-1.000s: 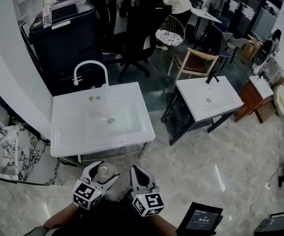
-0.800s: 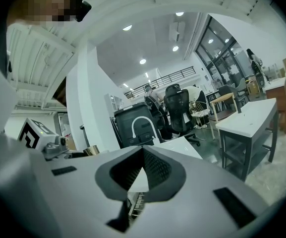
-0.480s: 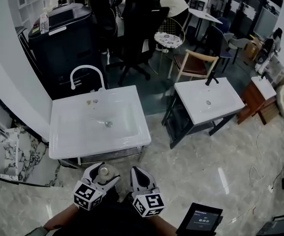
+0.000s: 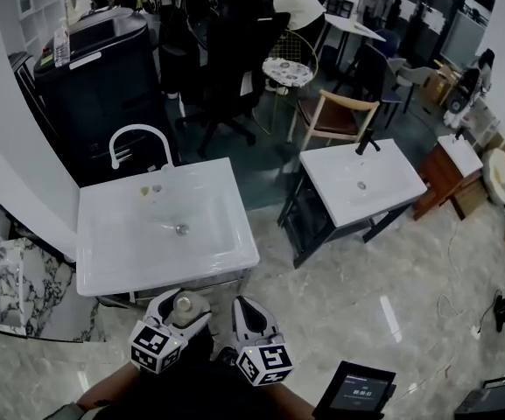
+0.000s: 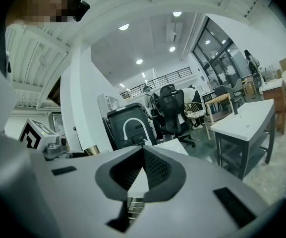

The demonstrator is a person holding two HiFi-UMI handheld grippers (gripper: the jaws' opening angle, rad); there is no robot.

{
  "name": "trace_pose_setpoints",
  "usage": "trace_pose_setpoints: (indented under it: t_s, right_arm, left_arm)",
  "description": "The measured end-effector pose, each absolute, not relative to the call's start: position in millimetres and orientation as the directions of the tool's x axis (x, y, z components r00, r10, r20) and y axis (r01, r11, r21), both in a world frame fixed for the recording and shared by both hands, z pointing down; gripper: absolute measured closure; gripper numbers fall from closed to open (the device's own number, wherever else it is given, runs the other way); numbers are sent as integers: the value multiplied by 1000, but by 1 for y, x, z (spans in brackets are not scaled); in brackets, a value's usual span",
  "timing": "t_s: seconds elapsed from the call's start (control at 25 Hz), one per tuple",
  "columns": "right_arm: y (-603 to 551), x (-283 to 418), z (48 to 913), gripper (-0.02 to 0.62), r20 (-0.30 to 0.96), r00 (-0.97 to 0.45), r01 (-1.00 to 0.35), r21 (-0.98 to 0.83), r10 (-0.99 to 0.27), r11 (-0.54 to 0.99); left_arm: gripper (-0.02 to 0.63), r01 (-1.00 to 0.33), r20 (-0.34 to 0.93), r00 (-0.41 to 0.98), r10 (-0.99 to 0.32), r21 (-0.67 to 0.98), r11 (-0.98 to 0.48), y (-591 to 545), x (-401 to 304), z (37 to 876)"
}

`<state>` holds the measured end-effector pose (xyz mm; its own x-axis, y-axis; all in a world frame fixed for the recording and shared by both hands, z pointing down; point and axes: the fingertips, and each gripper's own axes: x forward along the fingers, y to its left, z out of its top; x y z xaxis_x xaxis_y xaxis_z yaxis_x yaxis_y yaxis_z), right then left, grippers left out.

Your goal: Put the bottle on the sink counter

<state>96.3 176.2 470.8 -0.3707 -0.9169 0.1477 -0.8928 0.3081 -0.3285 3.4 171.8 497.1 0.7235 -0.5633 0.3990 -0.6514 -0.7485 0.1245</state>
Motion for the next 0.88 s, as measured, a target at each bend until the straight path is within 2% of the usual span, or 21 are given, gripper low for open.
trace_pose_setpoints:
  t_s: [0.88]
  right_arm:
    - [27,86,485,600,228,-325,-921,-295,-918,253]
  left_arm:
    - [268,-617,393,759,-519,180,-766,16,-8,513]
